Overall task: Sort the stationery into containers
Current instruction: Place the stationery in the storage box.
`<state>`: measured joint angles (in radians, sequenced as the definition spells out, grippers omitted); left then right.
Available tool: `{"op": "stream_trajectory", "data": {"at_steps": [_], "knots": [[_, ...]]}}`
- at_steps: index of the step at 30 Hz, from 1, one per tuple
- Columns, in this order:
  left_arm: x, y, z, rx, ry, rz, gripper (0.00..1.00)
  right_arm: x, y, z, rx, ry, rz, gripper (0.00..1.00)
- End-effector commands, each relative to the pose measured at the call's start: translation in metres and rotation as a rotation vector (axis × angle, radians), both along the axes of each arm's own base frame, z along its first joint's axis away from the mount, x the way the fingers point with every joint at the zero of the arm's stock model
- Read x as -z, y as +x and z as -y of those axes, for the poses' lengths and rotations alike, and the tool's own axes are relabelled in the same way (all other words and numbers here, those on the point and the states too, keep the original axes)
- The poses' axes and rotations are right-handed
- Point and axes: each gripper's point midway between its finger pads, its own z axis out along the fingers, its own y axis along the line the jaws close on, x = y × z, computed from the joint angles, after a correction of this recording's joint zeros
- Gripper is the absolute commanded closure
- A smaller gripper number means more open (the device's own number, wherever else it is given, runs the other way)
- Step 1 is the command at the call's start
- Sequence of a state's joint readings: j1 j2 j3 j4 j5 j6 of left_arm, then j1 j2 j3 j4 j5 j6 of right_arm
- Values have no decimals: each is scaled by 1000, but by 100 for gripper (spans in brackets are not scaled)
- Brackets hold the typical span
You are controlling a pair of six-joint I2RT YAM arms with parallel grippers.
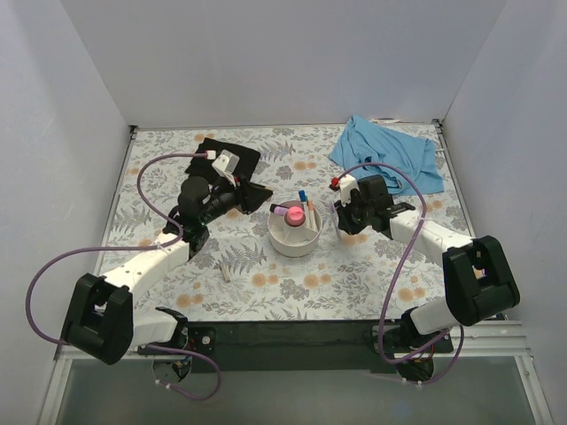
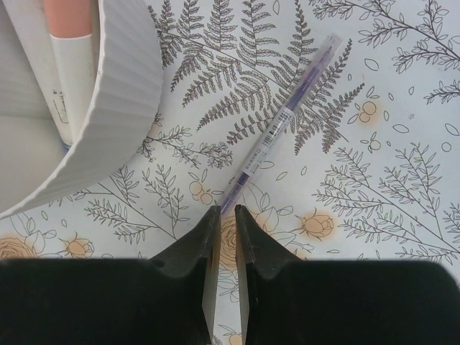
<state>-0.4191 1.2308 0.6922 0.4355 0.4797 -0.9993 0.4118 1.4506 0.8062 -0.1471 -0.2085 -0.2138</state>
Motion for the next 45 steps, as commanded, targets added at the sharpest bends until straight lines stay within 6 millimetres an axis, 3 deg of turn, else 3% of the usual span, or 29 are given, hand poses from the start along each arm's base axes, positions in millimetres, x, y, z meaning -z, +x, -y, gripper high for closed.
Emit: {"op": "stream_trajectory", "data": {"at_steps": [1,10,34,41,45], "knots": [[2,-7,7,30,-64,-9,100,-12,14,-2,1,2,46,78],[23,-11,18,63,-68,-75,100,-8,19,-2,1,-5,40,78],[75,-29,20,53,-3,-200,100,-7,26,-3,4,-3,37,78],[77,-26,26,61,-10,-207,100,-5,24,-2,5,-6,36,78],[79,-26,29,70,-8,-215,82,-5,24,-1,8,-5,36,78]]}}
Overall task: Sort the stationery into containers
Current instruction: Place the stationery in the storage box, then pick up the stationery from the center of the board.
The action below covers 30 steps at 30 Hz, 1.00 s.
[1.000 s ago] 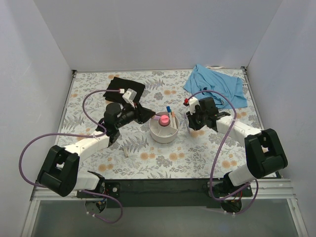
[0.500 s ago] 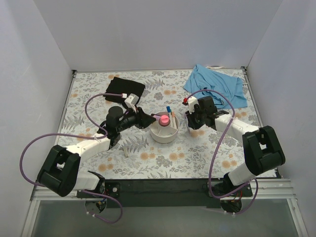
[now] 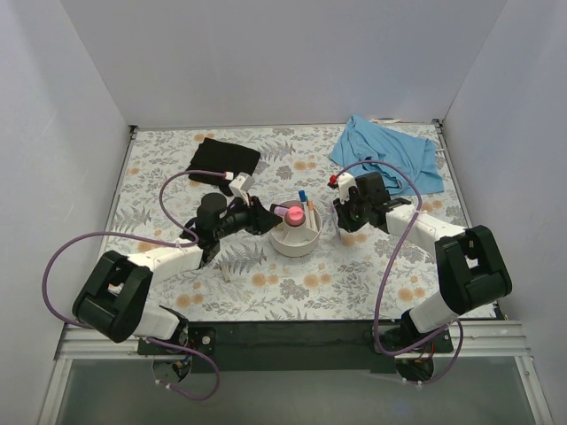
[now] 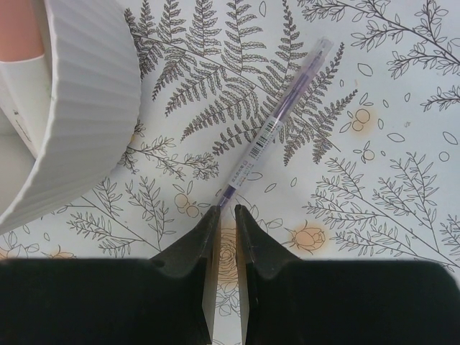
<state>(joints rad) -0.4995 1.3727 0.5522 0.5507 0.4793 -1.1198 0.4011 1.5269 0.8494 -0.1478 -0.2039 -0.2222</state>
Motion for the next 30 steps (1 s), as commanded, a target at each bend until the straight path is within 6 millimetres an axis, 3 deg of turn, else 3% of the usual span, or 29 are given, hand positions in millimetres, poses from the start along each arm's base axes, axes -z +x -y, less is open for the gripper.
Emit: {"op": "stream_trajectory", "data": {"at_steps": [1,5,8,12,14,15,17,18,20,22,23,24,25,26,28,30], "knots": [[-9,3,4,5,-13,31,77,-16,13,-1,0,15,64,78],[-12,5,4,1,-11,36,60,-14,12,-1,0,15,59,78],[-15,6,3,-4,-6,38,54,-14,12,-1,1,19,55,78],[-16,7,2,-10,8,21,53,-16,16,-2,2,20,61,78],[-41,14,0,-26,22,71,53,-18,17,-2,5,19,68,78],[-35,17,-9,-76,79,25,53,-18,18,-1,8,19,68,78],[-71,31,-25,-176,122,78,54,-17,17,-1,7,22,65,78],[-54,25,-38,-204,219,1,54,-16,16,-2,3,25,62,78],[-44,33,-66,-304,381,-14,54,-15,14,-4,1,37,53,78],[-18,25,-99,-372,585,-126,54,-14,14,-4,4,41,48,78],[4,20,-106,-365,666,-201,54,-15,15,-5,2,44,50,78],[27,-1,-121,-356,752,-320,54,-15,15,-5,-1,44,51,78],[36,-11,-124,-331,752,-377,55,-15,16,-7,-2,46,49,78],[30,-13,-137,-381,712,-395,56,-15,17,-6,0,45,50,78],[38,-27,-146,-420,688,-464,60,-18,21,-8,-2,47,58,78],[37,-28,-155,-457,674,-495,62,-18,23,-9,-3,48,57,78]]}}
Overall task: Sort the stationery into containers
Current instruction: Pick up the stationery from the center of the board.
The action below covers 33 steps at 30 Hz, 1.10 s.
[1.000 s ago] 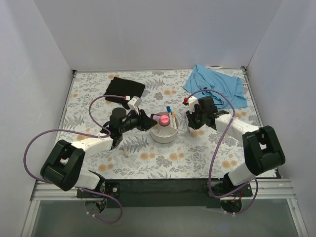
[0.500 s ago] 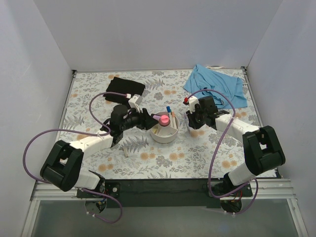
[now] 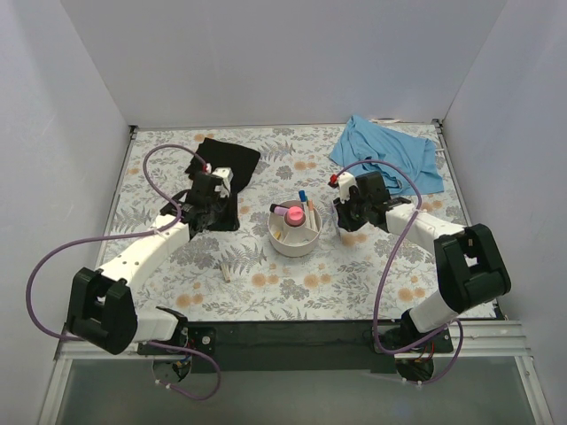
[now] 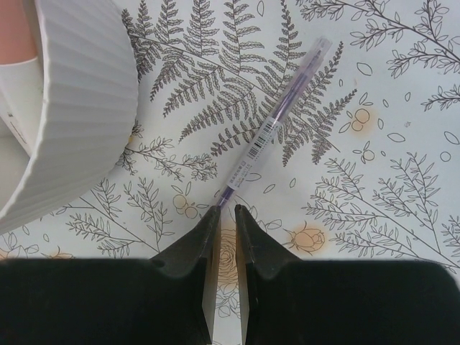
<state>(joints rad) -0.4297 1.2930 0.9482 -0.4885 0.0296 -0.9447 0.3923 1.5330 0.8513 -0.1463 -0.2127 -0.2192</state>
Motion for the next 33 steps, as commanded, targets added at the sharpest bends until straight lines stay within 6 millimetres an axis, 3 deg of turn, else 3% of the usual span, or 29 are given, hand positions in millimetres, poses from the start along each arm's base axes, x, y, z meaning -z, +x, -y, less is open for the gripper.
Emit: {"op": "stream_trajectory", "data": {"at_steps": [1,6,10,14,19,25,33], "knots": [[25,-41,-47,-160,72,-208,62,-21,24,-11,-6,42,67,78],[46,-56,-58,-318,-52,-426,55,-19,27,-15,-15,47,48,78],[82,-91,-56,-354,-65,-602,56,-16,24,-14,-12,42,36,78],[101,-113,-57,-375,-65,-679,56,-7,13,-13,-10,51,2,78],[102,-115,-48,-342,-89,-681,56,0,1,-11,-12,66,-22,78],[105,-119,-42,-310,-87,-701,56,-4,2,-9,-11,60,2,77],[115,-126,-40,-304,-53,-740,66,-8,-4,-7,-14,70,34,77]]}}
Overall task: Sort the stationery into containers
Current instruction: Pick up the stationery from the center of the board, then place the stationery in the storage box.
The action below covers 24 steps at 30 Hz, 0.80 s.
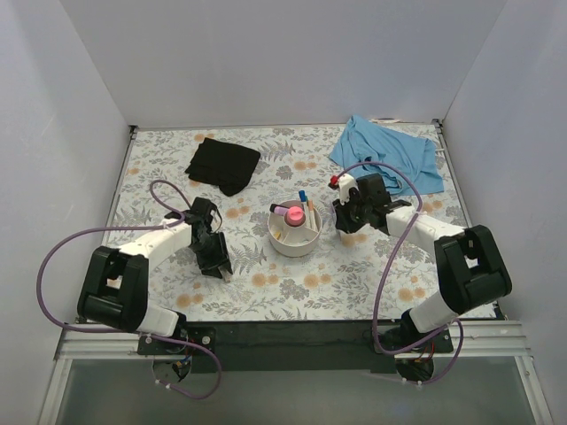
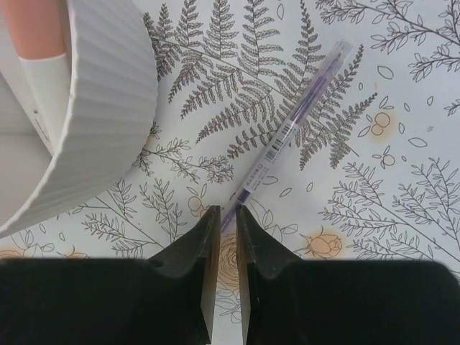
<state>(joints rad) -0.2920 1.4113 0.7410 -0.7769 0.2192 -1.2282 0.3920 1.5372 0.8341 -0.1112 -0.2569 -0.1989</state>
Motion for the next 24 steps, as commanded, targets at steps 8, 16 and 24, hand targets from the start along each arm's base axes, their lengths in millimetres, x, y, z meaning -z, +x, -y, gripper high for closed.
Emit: {"op": "stream_trajectory", "data": {"at_steps": [8,16,24], "knots": [[-10,20,9,25,-37,35,100,-11,-16,10,10,17,54,76],[-135,166,39,196,-63,552,100,-26,-9,18,14,-18,105,76],[-178,219,69,157,-176,836,100,-43,9,40,68,-78,191,76]]}}
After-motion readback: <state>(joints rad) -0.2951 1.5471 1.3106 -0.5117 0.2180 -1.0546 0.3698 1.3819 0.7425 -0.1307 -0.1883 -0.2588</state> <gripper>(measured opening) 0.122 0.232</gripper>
